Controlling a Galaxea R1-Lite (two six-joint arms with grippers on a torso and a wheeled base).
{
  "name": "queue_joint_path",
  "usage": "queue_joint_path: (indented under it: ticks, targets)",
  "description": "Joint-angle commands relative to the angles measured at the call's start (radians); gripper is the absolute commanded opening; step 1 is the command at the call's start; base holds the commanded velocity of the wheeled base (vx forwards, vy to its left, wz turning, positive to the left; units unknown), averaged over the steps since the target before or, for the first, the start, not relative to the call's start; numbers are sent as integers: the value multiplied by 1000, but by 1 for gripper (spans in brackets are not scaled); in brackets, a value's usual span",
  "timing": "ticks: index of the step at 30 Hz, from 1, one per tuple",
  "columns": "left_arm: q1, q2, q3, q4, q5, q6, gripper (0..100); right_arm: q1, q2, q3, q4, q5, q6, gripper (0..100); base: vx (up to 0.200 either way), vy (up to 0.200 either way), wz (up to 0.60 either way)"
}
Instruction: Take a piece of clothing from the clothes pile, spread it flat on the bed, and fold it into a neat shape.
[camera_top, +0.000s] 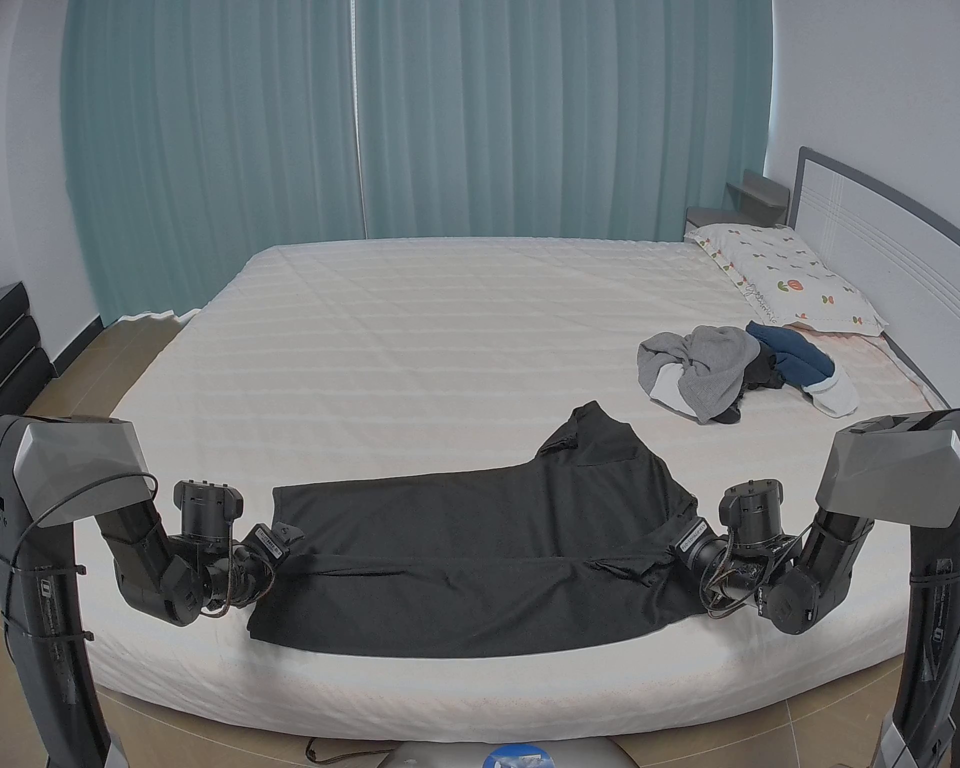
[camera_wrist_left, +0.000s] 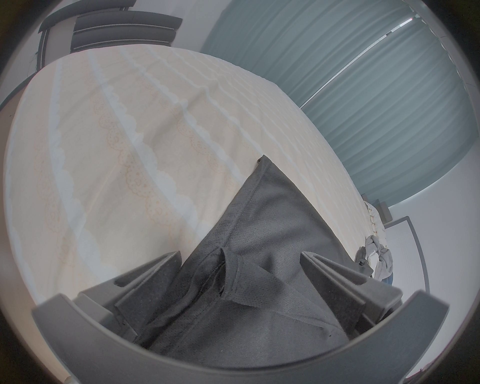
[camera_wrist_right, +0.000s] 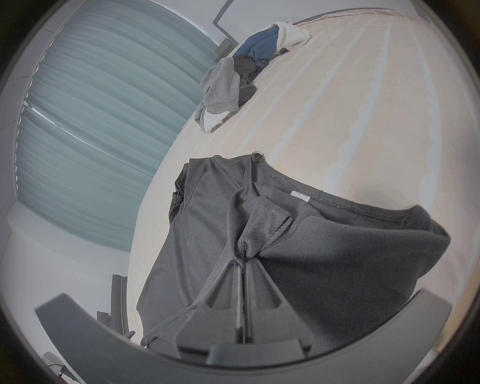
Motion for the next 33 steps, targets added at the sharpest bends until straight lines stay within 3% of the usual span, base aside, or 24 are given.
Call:
queue_joint_path:
  ticks: [1, 7, 8, 33]
  targets:
    - [0, 3, 0, 0, 0, 1, 100, 1, -13, 21, -1, 0, -2, 0, 0, 0, 0]
    - [-1, 3, 0, 0, 3, 1, 100, 1, -5, 30, -1, 9, -6, 0, 0, 0, 0]
    - [0, 3, 0, 0, 3, 1, 100, 1, -4, 30, -5, 9, -6, 100, 0, 0, 0]
    - [-1, 3, 0, 0, 6, 1, 100, 2, -40, -102, 61, 18, -8, 100, 0, 0, 0]
